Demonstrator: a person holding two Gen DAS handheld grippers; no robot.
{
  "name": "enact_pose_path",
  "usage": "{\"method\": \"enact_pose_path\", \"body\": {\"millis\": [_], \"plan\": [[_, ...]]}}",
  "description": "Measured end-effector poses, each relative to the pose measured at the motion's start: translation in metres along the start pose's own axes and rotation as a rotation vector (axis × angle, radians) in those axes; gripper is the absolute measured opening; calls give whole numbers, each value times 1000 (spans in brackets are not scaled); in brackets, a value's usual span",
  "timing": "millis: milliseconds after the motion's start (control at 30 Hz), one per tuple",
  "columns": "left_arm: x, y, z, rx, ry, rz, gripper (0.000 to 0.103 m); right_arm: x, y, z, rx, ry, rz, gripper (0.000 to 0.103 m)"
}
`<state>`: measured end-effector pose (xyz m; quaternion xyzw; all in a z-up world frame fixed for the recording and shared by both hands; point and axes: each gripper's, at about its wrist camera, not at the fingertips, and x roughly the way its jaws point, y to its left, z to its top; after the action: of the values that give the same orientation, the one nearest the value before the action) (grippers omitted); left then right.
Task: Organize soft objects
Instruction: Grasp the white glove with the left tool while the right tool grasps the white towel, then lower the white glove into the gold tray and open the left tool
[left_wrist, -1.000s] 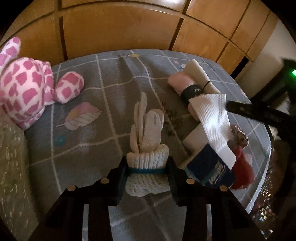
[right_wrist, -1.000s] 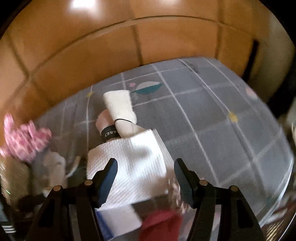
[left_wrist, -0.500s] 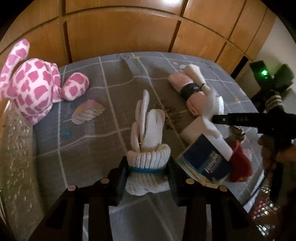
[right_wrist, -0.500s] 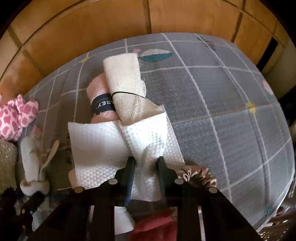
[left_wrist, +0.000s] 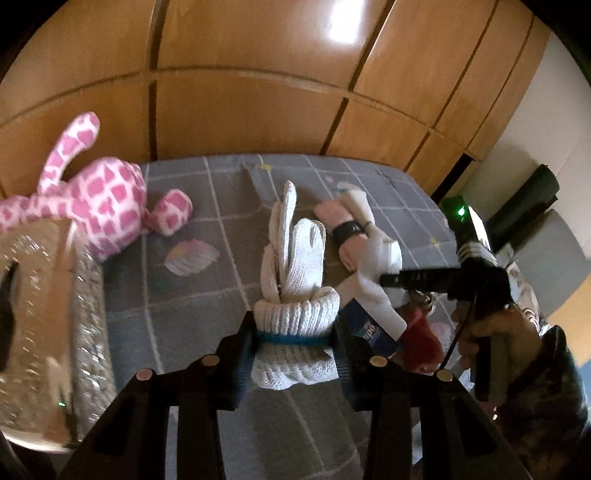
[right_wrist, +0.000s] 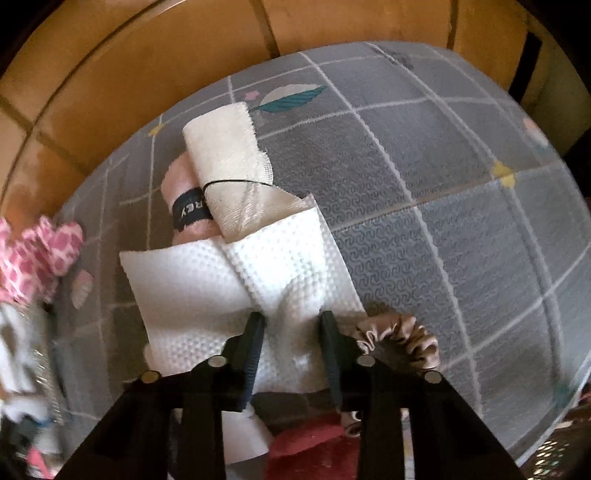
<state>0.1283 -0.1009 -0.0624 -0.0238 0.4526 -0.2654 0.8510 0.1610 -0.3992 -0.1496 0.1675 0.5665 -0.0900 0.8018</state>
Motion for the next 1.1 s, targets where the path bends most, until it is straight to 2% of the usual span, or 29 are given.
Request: {"method": "enact_pose_path", "body": {"millis": [133,233,267,400,567,667,900,1100], "plan": [[-6,5,10,26,-9,47,39,-2,7,-5,-51,-14,-60,21],[-13,14,25,36,-30,81,39,-5,13,-12,-68,-15,-58,19],[-18,21,34,29,-46,97,39,-7,17,-10,-72,-19,-40,14],[-40,54,65,-44,-114,135,39,-13,30,-13,-113,-40,38,13],[-75,113,94,-159,-196,221,39,-5,32,-11,-127,-29,17,12],[-89,153,100,-223,-210,289,39,-5,36,-12,-133,-35,6,12],[-126,244,85,-406,-232,429,39,-10,34,-13,-133,-51,-4,12],[-170,307,36,-513,-244,547,39,-10,36,-10,-151,-49,-15,12]]}}
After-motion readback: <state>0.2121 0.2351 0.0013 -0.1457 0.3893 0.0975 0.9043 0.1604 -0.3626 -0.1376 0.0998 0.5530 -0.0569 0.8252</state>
